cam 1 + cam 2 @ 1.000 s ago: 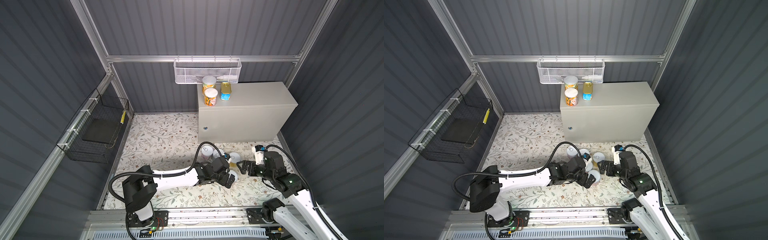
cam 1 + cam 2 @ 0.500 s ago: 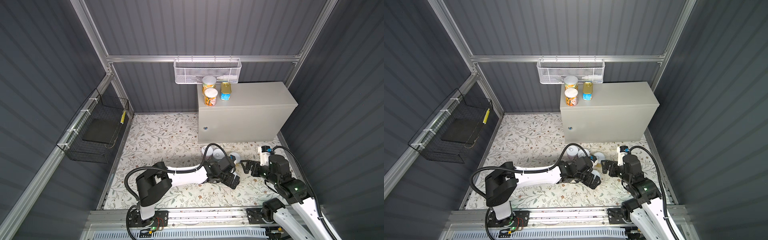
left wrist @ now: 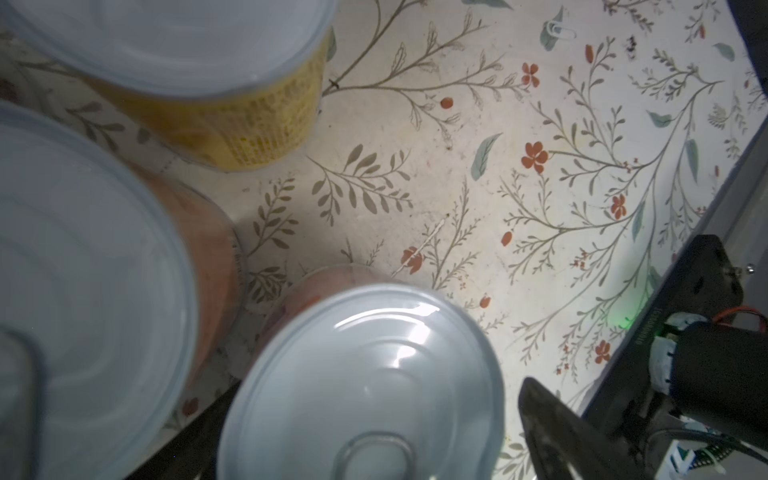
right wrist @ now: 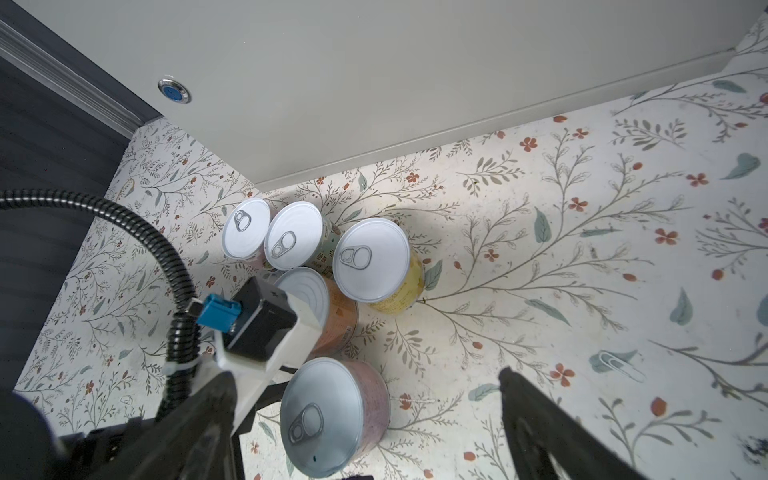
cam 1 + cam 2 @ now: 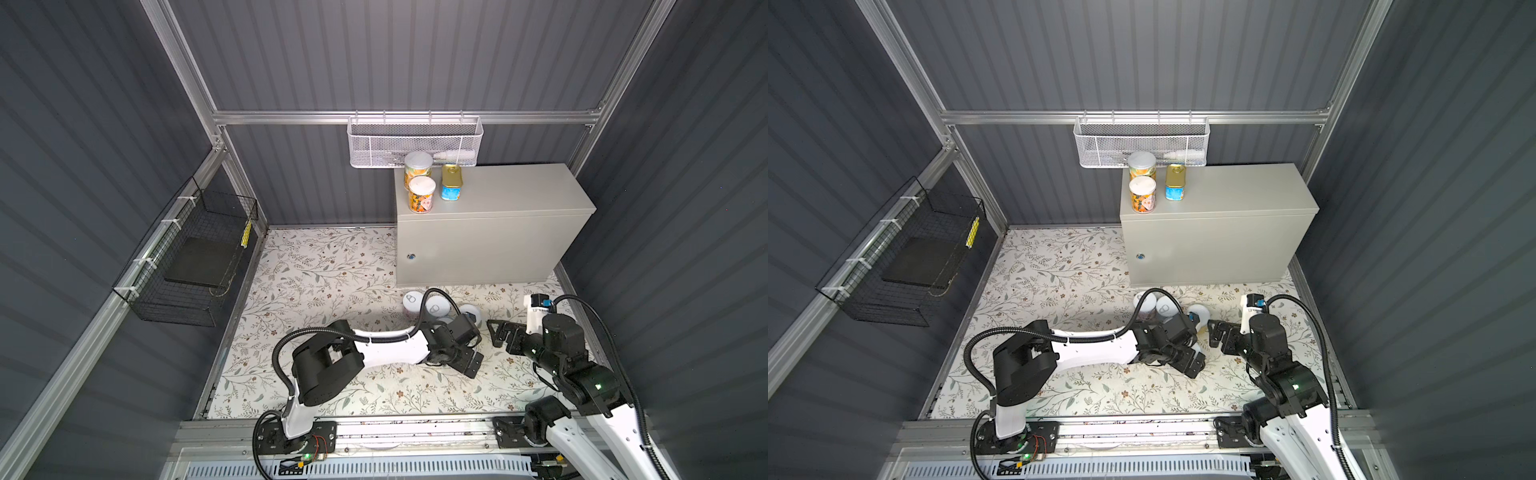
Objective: Place and organize the canned foods onto the counter
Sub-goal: 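Lower the open left gripper around the pink can at the cluster's near edge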
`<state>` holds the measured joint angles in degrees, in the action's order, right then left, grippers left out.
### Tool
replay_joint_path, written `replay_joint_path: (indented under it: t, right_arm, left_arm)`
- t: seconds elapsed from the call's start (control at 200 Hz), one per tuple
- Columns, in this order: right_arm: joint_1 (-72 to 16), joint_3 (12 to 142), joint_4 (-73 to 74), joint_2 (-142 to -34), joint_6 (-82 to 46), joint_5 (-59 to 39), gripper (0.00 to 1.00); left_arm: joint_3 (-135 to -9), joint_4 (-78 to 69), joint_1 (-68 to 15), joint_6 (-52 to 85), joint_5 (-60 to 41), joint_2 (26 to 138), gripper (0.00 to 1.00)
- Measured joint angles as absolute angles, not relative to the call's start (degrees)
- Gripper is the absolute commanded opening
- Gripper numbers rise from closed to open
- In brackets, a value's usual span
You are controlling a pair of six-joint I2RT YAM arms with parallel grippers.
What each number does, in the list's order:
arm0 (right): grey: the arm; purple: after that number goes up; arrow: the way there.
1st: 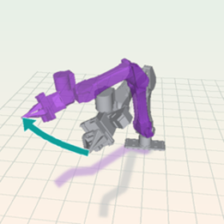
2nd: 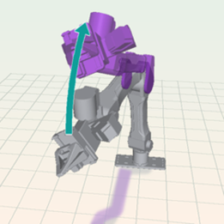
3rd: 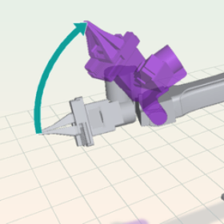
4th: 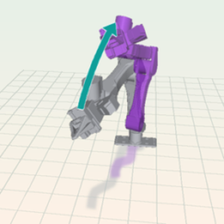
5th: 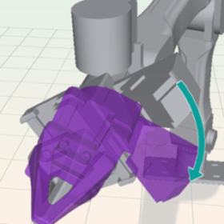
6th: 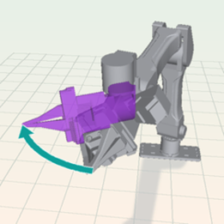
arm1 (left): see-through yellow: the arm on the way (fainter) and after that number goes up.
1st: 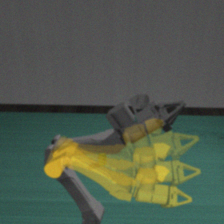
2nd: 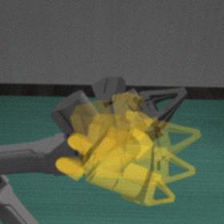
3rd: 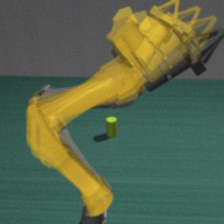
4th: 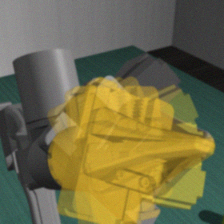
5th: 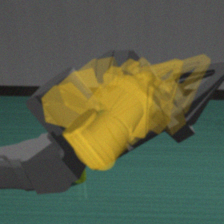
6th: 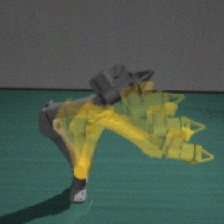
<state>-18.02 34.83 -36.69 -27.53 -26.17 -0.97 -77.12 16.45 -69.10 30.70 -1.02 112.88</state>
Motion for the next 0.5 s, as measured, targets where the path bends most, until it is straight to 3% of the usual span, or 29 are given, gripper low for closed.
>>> replay_joint_path:
  t: [0.16,0.34,0.5]
  right_arm:
    - [-18.02,34.81,-36.71,-27.53,-26.48,-0.95,0.99]
    - [-18.02,34.24,-36.77,-27.53,-26.57,-0.95,0.99]
    - [-18.02,34.13,-36.82,-27.55,-26.57,-1.06,0.99]
  left_arm:
    - [-77.69,16.97,-69.25,30.70,0.25,113.73,0.89]
    - [-78.30,17.04,-69.25,30.92,1.10,114.17,0.85]
    - [-82.02,18.26,-69.25,31.16,1.72,116.20,0.91]
